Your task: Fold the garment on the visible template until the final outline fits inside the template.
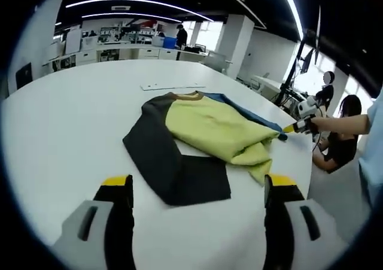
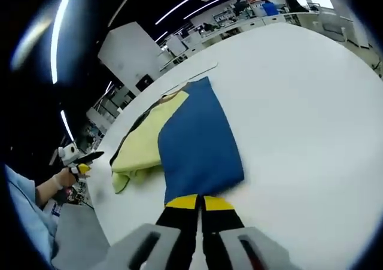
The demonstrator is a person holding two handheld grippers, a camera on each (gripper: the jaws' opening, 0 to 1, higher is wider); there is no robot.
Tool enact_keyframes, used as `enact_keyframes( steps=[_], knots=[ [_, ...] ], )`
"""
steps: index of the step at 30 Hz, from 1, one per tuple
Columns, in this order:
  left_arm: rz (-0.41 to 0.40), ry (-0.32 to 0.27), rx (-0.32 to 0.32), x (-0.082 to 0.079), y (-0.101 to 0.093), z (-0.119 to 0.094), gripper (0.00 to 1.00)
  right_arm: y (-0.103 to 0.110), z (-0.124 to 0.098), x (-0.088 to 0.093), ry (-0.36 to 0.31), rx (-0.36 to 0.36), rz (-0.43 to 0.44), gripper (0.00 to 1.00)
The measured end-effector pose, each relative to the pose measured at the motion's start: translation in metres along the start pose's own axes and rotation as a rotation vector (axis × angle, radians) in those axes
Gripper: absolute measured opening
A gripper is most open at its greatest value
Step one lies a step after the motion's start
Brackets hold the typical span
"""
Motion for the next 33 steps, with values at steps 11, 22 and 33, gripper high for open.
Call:
enact_keyframes(
  steps=[11, 22, 33],
  knots=[
    [-0.017, -0.007, 0.006, 0.004, -0.004, 0.002, 0.86, 0.044, 0.008, -0.040, -0.010, -0.072, -0.151, 0.00],
    [-0.025, -0.019, 0.002, 0.004, -0.001, -0.006, 0.85, 0.067, 0.065, -0.049, 0.081, -0.102, -0.238, 0.00],
    [-0.038, -0.023, -0.026, 0.009, 0.005, -0.018, 0.85, 0.065, 0.084, -0.041, 0.124, -0.099, -0.235, 0.00]
  ],
)
Point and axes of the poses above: the point that each gripper's makers call its tool centre point, and the gripper's own axes: z roughly forward along the fingers, y roughly to its left, x roughly out of its underside, the point moved 4 cm from there along -z, roughly backward along the fingers, and after that the axes turned 4 degrees about z, right-handed, at the moved point
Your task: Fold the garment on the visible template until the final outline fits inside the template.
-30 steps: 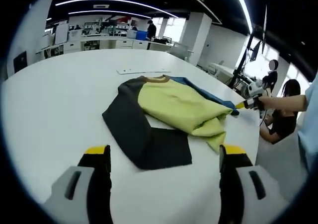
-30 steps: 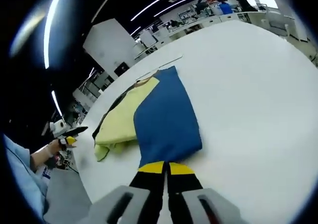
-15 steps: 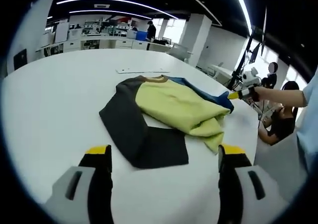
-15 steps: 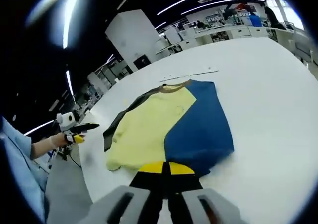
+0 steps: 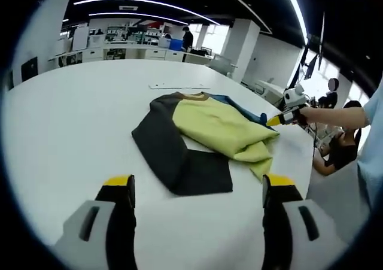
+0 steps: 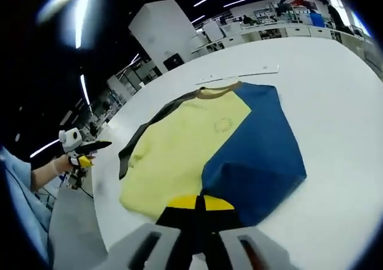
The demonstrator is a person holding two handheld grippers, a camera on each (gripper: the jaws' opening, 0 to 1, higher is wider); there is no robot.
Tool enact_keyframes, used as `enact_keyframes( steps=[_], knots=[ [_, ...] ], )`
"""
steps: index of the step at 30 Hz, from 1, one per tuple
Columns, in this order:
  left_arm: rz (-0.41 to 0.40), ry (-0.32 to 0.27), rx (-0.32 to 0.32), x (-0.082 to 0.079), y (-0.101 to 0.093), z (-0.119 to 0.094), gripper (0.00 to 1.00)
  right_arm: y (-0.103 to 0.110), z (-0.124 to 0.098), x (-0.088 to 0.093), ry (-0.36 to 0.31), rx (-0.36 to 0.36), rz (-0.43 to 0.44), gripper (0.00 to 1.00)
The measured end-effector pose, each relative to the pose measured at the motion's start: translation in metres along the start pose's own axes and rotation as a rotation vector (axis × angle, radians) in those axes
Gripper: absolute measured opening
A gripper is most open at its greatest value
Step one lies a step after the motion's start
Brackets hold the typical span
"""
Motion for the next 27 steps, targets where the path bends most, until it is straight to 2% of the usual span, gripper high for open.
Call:
enact_keyframes(
  steps=[13, 15, 18, 23, 27],
  knots=[
    [-0.003, 0.000, 0.002, 0.000, -0.003, 0.003, 0.85, 0.001, 0.009, 0.010, 0.032, 0.007, -0.017, 0.00],
    [0.000, 0.002, 0.003, 0.000, -0.003, 0.004, 0.85, 0.001, 0.010, 0.010, 0.032, 0.015, -0.045, 0.00],
    [0.000, 0.002, 0.009, 0.000, -0.004, 0.006, 0.85, 0.006, 0.007, 0.008, 0.016, -0.015, -0.077, 0.01],
    [0.006, 0.007, 0.018, 0.000, -0.006, 0.007, 0.87, 0.014, -0.002, 0.001, -0.034, -0.045, -0.105, 0.12],
    [0.009, 0.002, 0.023, -0.001, -0.006, 0.007, 0.87, 0.019, -0.010, -0.005, -0.082, -0.055, -0.136, 0.34]
  ],
)
Point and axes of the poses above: the point that each gripper's makers call its tool centre point, and the gripper's own axes: z roughly forward along the fingers, y roughly to its left, x roughly out of its underside, the point moved 4 cm from there along -z, roughly backward along the fingers, and after that the axes turned 4 degrees about z, right-handed, at the moved point
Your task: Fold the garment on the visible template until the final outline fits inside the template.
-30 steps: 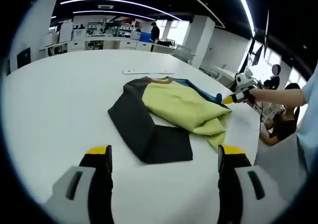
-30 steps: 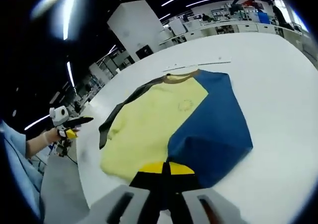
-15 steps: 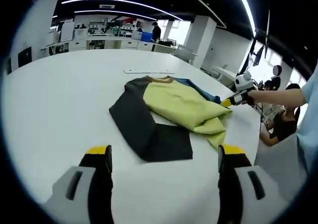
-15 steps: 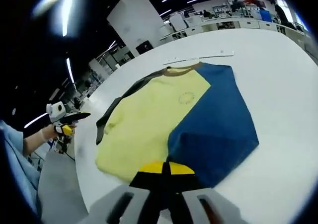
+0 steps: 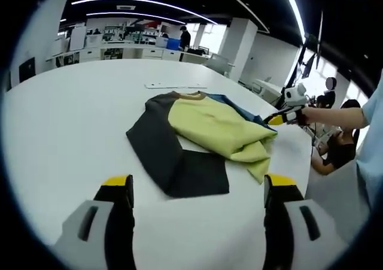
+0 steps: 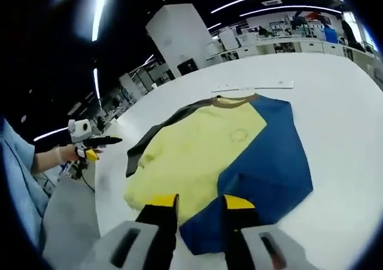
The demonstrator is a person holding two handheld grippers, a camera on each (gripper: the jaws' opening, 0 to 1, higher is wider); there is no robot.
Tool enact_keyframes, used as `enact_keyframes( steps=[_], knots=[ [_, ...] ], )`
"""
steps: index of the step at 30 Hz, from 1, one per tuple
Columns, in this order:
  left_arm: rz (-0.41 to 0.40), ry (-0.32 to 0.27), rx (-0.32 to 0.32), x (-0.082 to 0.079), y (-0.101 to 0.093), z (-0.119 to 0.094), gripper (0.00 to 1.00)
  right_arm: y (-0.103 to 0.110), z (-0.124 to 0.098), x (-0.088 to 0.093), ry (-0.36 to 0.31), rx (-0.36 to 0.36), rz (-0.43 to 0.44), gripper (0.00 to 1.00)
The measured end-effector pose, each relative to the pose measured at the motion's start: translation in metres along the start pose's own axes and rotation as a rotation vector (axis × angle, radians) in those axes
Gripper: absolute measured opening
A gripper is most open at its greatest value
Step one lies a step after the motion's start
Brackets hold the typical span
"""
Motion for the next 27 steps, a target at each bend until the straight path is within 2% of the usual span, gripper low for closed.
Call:
enact_keyframes(
  steps=[3, 8, 12, 16, 22, 27],
  knots=[
    [0.001, 0.000, 0.003, -0.001, 0.000, 0.000, 0.87, -0.001, -0.006, -0.002, -0.020, 0.015, -0.027, 0.51],
    [-0.002, -0.004, 0.007, -0.001, -0.001, 0.000, 0.88, -0.010, -0.013, -0.002, -0.034, 0.050, -0.029, 0.70],
    [0.005, -0.003, 0.004, -0.001, -0.001, 0.000, 0.89, -0.017, -0.017, -0.002, -0.052, 0.090, -0.038, 0.93],
    [0.006, -0.007, 0.009, -0.002, -0.001, -0.001, 0.89, -0.024, -0.022, -0.001, -0.054, 0.123, -0.035, 0.95],
    [0.007, -0.005, 0.010, -0.003, -0.001, -0.001, 0.89, -0.027, -0.026, 0.002, -0.045, 0.133, -0.040, 0.97],
    [0.007, -0.003, 0.011, -0.003, -0.001, -0.001, 0.89, -0.032, -0.029, 0.008, -0.011, 0.150, -0.033, 0.85]
  ],
)
Point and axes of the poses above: the point that each gripper's makers call its tool centre point, and the gripper's own axes: z roughly forward along the fingers, y roughly to its left, x roughly out of its underside, the point moved 4 cm from there along -z, roughly backward along the fingers, and after that the axes turned 4 degrees about z, right-handed, at the moved point
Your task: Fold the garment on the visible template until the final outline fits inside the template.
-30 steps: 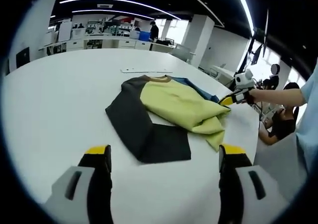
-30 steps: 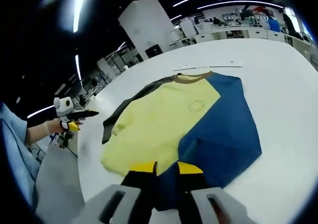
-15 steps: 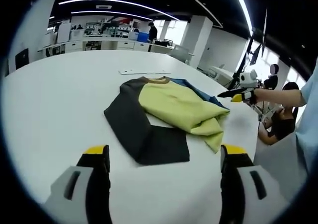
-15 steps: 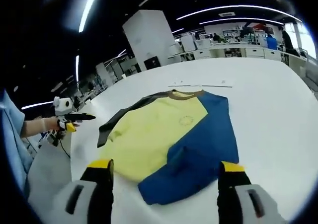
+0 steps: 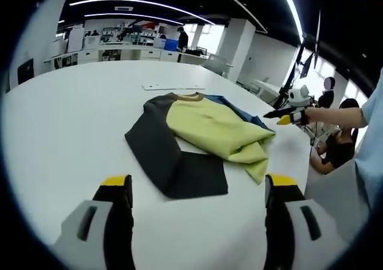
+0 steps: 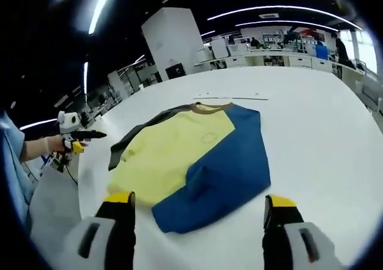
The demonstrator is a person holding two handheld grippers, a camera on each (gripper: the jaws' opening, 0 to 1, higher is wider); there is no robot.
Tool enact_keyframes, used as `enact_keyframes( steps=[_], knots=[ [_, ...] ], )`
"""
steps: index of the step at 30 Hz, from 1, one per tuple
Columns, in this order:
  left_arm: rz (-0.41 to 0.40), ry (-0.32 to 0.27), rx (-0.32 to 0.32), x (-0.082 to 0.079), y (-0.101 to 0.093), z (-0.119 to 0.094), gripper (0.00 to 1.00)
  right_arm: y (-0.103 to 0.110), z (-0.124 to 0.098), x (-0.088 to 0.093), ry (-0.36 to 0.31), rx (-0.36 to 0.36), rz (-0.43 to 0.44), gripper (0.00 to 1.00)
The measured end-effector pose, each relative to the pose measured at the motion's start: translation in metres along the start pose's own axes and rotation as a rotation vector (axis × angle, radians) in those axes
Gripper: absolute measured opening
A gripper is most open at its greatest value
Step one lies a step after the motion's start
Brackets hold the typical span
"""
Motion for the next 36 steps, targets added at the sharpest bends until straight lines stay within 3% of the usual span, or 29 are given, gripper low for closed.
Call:
enact_keyframes(
  steps=[5, 10, 36],
  knots=[
    [-0.002, 0.001, 0.000, 0.001, 0.000, 0.001, 0.89, -0.003, -0.002, 0.004, 0.013, -0.009, 0.023, 0.56],
    [-0.006, 0.002, 0.003, 0.002, -0.002, 0.001, 0.88, -0.005, 0.001, 0.005, 0.017, -0.009, 0.044, 0.42],
    [-0.027, 0.005, -0.012, 0.011, -0.001, -0.006, 0.87, -0.020, 0.017, 0.010, 0.046, 0.035, 0.064, 0.09]
  ],
)
Point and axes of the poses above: the point that each gripper's makers call its tool centre point, and the gripper's own axes: z roughly forward along the fingers, y roughly to its left, x roughly out of its underside, the point moved 4 cm from there along -z, roughly backward along the fingers, and after that the axes turned 4 degrees about z, right-handed, at the moved point
